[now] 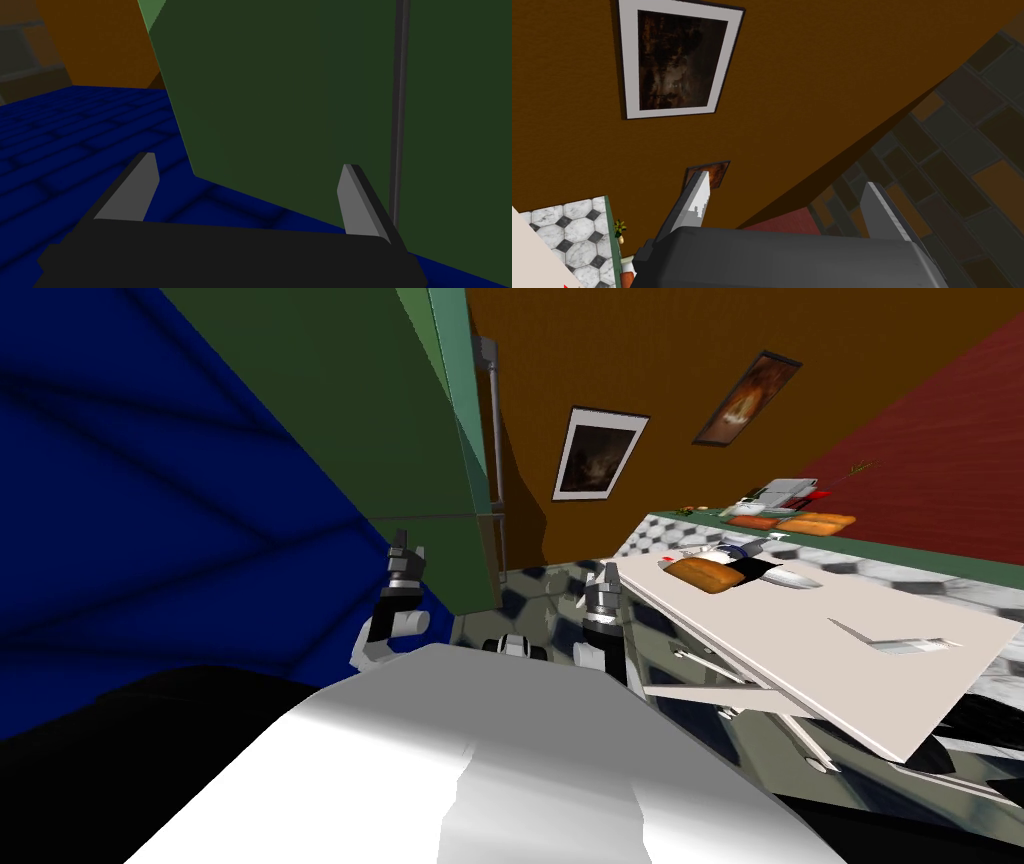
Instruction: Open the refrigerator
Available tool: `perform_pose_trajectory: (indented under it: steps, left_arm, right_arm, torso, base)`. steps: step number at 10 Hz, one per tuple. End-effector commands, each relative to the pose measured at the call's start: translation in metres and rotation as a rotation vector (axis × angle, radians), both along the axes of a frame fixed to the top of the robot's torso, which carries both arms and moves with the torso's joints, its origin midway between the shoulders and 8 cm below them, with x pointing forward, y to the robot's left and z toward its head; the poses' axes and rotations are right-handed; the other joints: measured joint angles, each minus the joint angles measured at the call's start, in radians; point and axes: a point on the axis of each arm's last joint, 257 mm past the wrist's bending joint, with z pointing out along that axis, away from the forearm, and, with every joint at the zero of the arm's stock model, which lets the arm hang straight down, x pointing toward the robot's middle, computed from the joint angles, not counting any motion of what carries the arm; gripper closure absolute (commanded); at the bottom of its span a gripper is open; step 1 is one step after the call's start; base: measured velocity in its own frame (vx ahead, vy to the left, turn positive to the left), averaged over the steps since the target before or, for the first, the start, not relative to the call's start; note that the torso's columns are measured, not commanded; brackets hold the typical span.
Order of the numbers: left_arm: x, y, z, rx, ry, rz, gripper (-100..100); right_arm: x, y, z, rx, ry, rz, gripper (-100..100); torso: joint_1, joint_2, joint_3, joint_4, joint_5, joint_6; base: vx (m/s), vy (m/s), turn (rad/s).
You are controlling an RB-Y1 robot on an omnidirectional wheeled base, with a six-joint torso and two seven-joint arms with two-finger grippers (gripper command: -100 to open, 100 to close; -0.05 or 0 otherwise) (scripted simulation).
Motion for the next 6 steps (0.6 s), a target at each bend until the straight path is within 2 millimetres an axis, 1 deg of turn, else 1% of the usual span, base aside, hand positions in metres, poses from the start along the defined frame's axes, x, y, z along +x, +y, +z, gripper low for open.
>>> perform_pose_trajectory:
  steps: [1, 2, 3, 4, 5, 6]
  left_arm:
    - [0.005, 0.018, -0.001, 0.001, 0.034, 0.046, -100]
    - [0.006, 0.032, 0.002, 0.005, 0.049, 0.083, -100]
    - [0.007, 0.032, 0.001, 0.003, 0.055, 0.084, -100]
    - [0.007, 0.046, 0.004, 0.004, 0.068, 0.121, -100]
    - [0.008, 0.047, 0.002, 0.001, 0.077, 0.122, -100]
    - [0.007, 0.06, 0.006, 0.001, 0.086, 0.158, -100]
  right_arm:
    - [0.0, 0.0, 0.0, 0.0, 0.0, 0.0, 0]
    - [0.0, 0.0, 0.0, 0.0, 0.0, 0.0, 0]
    - [0.0, 0.0, 0.0, 0.0, 0.0, 0.0, 0]
    - [0.0, 0.0, 0.0, 0.0, 0.0, 0.0, 0]
    - [0.0, 0.0, 0.0, 0.0, 0.0, 0.0, 0]
    - [0.0, 0.0, 0.0, 0.0, 0.0, 0.0, 0]
  torso:
    - [0.001, 0.001, 0.001, 0.001, 0.0, 0.0]
    - [0.003, 0.002, 0.001, 0.001, 0.001, 0.0]
    - [0.003, 0.0, 0.001, 0.0, 0.001, 0.0]
    - [0.002, 0.001, 0.001, 0.0, 0.001, 0.0]
    - [0.0, 0.0, 0.0, 0.0, 0.0, 0.001]
    - [0.0, -0.001, 0.0, 0.0, 0.0, 0.0]
  base:
    - [0.088, -0.076, -0.039]
    - [0.103, -0.061, -0.08]
    - [0.075, -0.056, -0.047]
    - [0.087, -0.087, -0.081]
    - [0.091, -0.08, -0.04]
    - [0.124, -0.098, -0.094]
